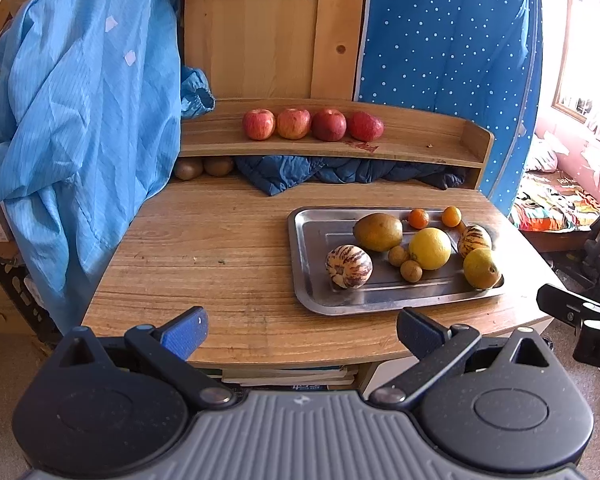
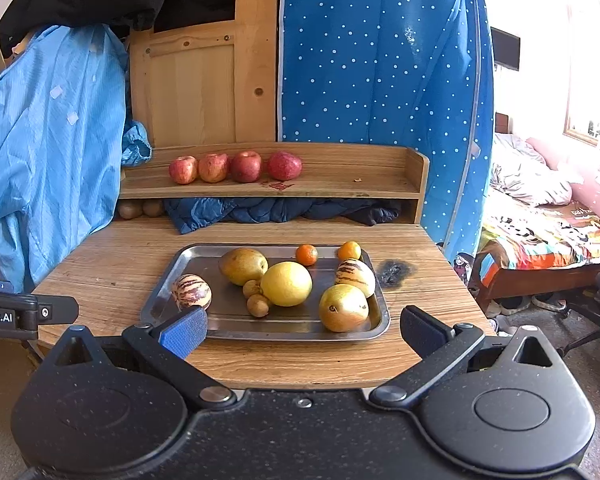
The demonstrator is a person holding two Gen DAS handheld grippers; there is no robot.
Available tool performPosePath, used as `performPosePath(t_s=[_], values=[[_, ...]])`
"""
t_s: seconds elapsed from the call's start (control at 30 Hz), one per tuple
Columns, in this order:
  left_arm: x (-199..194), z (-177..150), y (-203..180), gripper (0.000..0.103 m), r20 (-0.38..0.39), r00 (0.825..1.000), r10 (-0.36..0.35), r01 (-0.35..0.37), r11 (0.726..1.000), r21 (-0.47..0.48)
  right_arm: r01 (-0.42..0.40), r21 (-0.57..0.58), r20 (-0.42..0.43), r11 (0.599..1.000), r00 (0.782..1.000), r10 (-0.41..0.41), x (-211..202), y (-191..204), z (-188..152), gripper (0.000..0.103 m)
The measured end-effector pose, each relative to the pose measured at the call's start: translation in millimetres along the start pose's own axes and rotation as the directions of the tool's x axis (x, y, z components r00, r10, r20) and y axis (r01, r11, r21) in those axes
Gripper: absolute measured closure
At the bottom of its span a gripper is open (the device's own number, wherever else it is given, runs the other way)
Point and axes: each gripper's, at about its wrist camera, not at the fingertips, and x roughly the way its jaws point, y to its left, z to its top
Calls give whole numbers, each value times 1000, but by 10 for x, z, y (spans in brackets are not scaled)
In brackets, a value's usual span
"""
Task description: Organize fruits
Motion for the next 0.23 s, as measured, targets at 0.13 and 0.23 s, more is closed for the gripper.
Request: performPosePath(t_s=[0.13, 0.23], values=[[8, 6, 5, 1, 2, 1000, -1, 1, 1000, 2, 1, 0, -2, 1000, 1000, -1, 2, 0, -2, 1], [15, 9, 13, 1, -1, 1000, 1, -1, 1000, 2, -1, 0, -3, 1000, 1000, 1, 5, -3, 1, 1]])
